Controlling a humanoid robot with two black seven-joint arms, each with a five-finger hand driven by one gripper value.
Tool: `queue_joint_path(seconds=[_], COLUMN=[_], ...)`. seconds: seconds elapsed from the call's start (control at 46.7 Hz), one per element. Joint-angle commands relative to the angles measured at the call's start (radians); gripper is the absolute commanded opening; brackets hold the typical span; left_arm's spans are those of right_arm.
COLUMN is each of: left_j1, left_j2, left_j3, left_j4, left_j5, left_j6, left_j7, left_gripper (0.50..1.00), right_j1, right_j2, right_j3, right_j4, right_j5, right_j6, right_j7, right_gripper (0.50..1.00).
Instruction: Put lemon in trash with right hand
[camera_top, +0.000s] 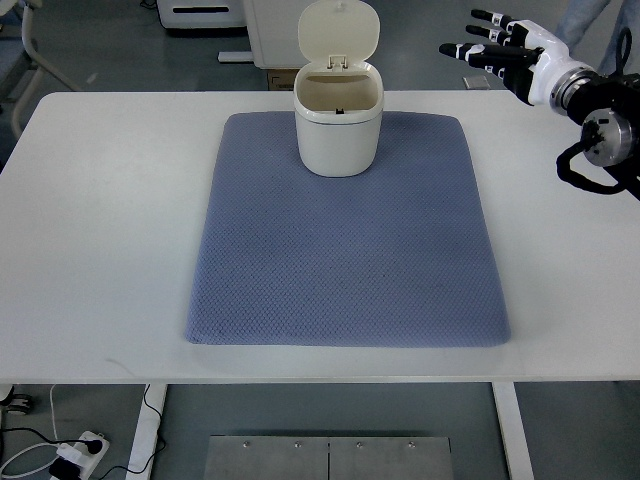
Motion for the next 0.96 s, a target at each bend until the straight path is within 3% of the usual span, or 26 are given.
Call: queue_joint_path(seconds=[0.0,0.214,0.386,0.45,0.943], left_j1=[0.0,0.0,0.0,0.0,0.0], left_j2=[0.0,0.0,0.0,0.0,0.0], left_j3=[0.0,0.0,0.0,0.0,0.0], left_j4=[0.0,0.0,0.0,0.0,0.0], left_j5=[0.0,0.0,0.0,0.0,0.0], left_j6=[0.0,0.0,0.0,0.0,0.0], left_j7=[0.0,0.0,0.0,0.0,0.0], left_gripper=[1.0,1.0,1.0,1.0,1.0], right_j1=[-0.049,-0.184,-0.283,-0.319,-0.437], right_j2=[0.002,0.008,0.055,0.074,0.111], right_j3=[0.04,0.175,0.253,0.269,0.315], right_j4=[0.005,0.03,0.033,0.039,0.07], right_j5=[0.0,0.0,0.0,0.0,-0.008], right_j6=[-0.01,-0.022,-0.054,-0.056,-0.039], right_j7=[0.018,0.081,0.184,0.206,0.223], right_gripper=[0.926,0.929,0.933,0.976,1.0])
